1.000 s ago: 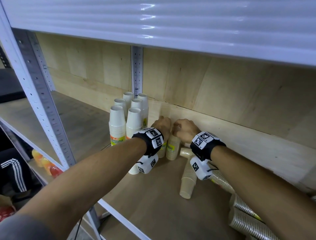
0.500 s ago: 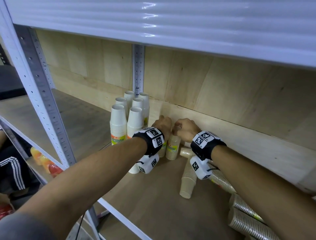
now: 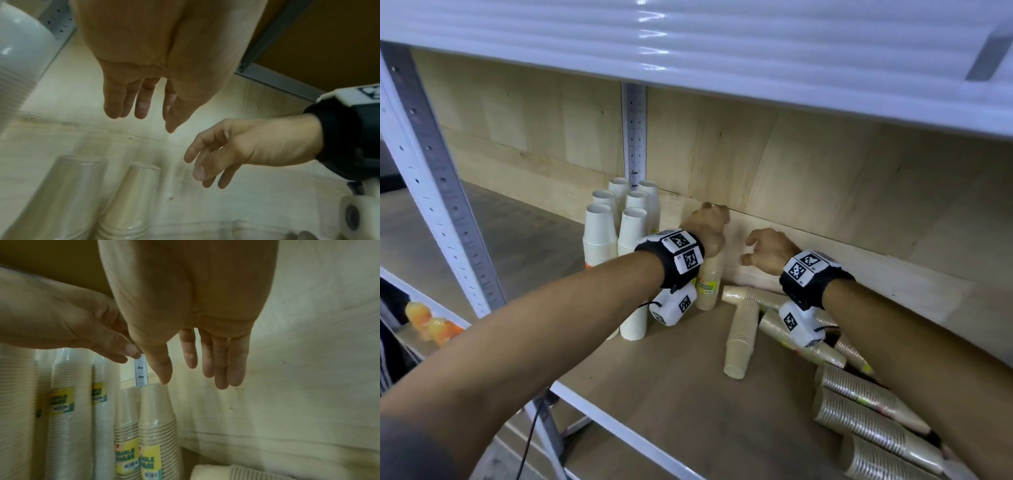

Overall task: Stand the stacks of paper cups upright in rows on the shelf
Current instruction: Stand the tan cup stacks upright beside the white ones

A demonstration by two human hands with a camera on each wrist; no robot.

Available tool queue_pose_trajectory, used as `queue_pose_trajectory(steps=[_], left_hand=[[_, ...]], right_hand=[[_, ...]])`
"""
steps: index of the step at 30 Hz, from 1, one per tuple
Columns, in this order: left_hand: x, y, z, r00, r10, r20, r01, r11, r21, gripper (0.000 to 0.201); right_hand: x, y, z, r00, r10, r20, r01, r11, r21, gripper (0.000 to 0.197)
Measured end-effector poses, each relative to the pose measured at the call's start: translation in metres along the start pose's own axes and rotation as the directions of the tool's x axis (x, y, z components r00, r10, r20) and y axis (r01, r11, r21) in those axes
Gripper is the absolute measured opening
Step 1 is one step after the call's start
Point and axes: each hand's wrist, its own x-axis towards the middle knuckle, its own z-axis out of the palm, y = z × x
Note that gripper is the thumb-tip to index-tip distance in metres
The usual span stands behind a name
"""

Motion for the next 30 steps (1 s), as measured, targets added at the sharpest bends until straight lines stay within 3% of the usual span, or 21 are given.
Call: queue_pose_trajectory(steps=[6, 11, 17, 24, 27, 30], left_hand=[[-0.014, 0.021, 0.023, 0.994, 0.095, 0.056, -0.088, 0.991, -0.105, 0.045], [-0.032, 0.026, 0.055, 0.983, 0.113, 0.143, -0.097, 0.989, -0.116, 0.056], [-0.052, 0.017, 0.099, 0.96, 0.096, 0.262, -0.067, 0.991, -0.12, 0.059], [-0.067, 0.008, 0.13, 0.935, 0.004, 0.354, 0.019, 0.998, -0.059, 0.091], [-0.073, 0.005, 0.133, 0.935, -0.016, 0.355, 0.017, 1.0, 0.001, 0.082], [-0.078, 0.002, 0.141, 0.951, -0.019, 0.307, 0.011, 1.0, 0.027, 0.078]], right_hand=[[-0.027, 0.036, -0.006, 0.992, 0.119, 0.028, -0.117, 0.991, -0.058, 0.055], [-0.047, 0.068, 0.001, 0.978, 0.187, 0.089, -0.178, 0.979, -0.104, 0.057], [-0.068, 0.096, 0.013, 0.954, 0.242, 0.175, -0.206, 0.958, -0.2, 0.059], [-0.079, 0.117, 0.022, 0.93, 0.281, 0.236, -0.229, 0.947, -0.225, 0.069], [-0.08, 0.121, 0.026, 0.927, 0.261, 0.269, -0.2, 0.951, -0.235, 0.056], [-0.081, 0.119, 0.032, 0.918, 0.257, 0.302, -0.165, 0.94, -0.297, 0.066]])
